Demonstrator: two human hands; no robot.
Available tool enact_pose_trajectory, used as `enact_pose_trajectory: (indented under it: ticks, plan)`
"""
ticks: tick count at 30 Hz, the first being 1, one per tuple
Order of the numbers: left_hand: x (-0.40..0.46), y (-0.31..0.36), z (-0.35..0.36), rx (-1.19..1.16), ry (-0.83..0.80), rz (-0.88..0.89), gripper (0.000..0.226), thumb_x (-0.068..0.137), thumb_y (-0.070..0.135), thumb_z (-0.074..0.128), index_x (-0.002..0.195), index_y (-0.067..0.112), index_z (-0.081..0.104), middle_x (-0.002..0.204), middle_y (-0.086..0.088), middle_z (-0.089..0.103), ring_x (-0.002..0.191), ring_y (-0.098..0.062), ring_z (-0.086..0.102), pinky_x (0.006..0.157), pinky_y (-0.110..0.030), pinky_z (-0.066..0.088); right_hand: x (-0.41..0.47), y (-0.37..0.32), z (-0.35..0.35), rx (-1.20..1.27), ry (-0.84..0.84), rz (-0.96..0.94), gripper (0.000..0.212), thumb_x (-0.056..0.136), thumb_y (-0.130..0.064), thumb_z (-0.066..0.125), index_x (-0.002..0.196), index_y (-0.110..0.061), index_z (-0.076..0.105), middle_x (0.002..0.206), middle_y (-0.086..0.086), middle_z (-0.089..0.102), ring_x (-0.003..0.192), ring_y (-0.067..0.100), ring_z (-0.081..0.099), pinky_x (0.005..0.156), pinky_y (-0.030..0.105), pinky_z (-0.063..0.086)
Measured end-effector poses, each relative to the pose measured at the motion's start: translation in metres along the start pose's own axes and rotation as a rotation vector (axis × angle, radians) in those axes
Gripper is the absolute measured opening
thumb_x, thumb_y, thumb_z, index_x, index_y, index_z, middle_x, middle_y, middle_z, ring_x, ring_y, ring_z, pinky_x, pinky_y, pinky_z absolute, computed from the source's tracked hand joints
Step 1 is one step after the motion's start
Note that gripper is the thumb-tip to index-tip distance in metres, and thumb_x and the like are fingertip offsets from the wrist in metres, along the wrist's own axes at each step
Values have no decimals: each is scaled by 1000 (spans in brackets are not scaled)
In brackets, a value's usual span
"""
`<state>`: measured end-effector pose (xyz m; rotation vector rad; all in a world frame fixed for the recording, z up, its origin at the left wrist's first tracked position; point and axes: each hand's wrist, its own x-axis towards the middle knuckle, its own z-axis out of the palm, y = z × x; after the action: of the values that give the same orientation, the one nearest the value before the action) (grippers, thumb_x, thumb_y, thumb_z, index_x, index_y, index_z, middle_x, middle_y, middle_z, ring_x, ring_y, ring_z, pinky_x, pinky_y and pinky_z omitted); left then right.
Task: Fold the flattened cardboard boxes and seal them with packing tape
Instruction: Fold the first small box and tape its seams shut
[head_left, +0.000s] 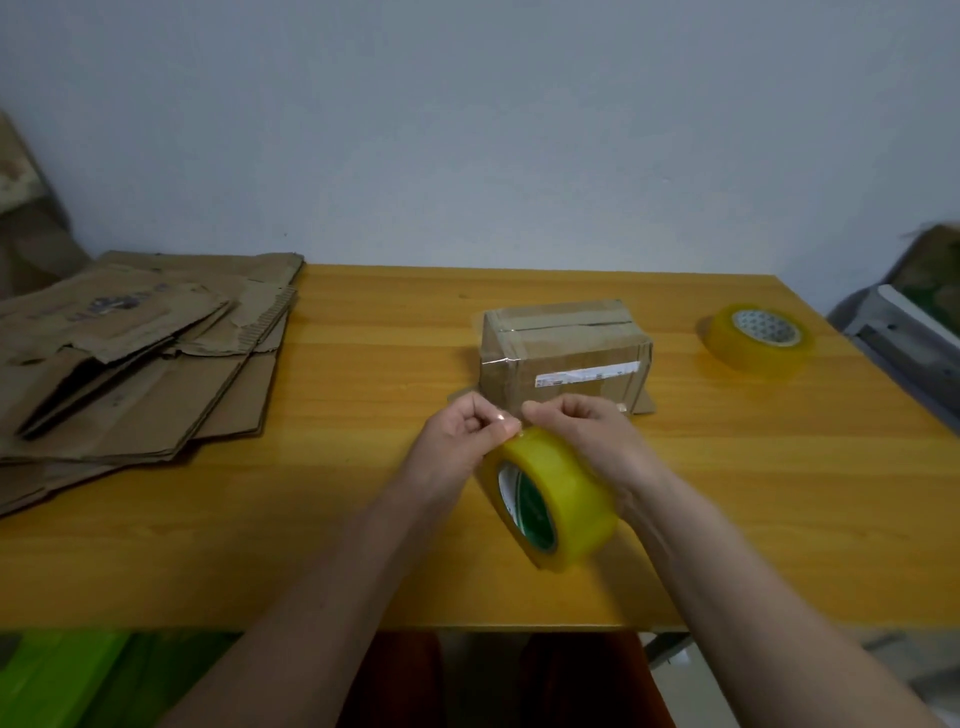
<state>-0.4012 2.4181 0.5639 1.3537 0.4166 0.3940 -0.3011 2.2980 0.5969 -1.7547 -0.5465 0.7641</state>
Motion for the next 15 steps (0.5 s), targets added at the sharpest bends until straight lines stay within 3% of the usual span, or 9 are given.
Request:
enact_pose_trajectory:
  ticks: [2,5,8,15]
  plan:
    - [-2,2,1,56,-17,49,15,79,20,73,69,26,64,90,-9,61,86,-18,57,79,-31,48,-1,-3,-4,101,-9,-21,16,84,-19,71,76,-7,62,71,5,62,62,15,56,59,27,49]
    - [-5,9,2,227,40,96,14,74,28,79,72,26,66,93,-10,61,82,-14,57,73,-21,48,0,-4,-7,132,1,-57,18,84,-12,69,70,-10,59,67,3,58,61,13,53,59,25,46]
    - [-8,18,7,233,123,120,14,78,8,77,71,15,67,76,-1,68,67,-3,61,63,-11,46,-4,-2,-6,181,27,-72,22,87,-13,67,68,-12,56,61,-1,56,56,10,51,57,24,43]
    - [-16,23,15,316,245,148,15,72,11,83,76,17,69,74,3,74,69,-6,68,61,-12,48,-13,1,1,206,104,-122,21,89,-14,65,71,-10,56,62,-1,54,58,8,50,56,20,45]
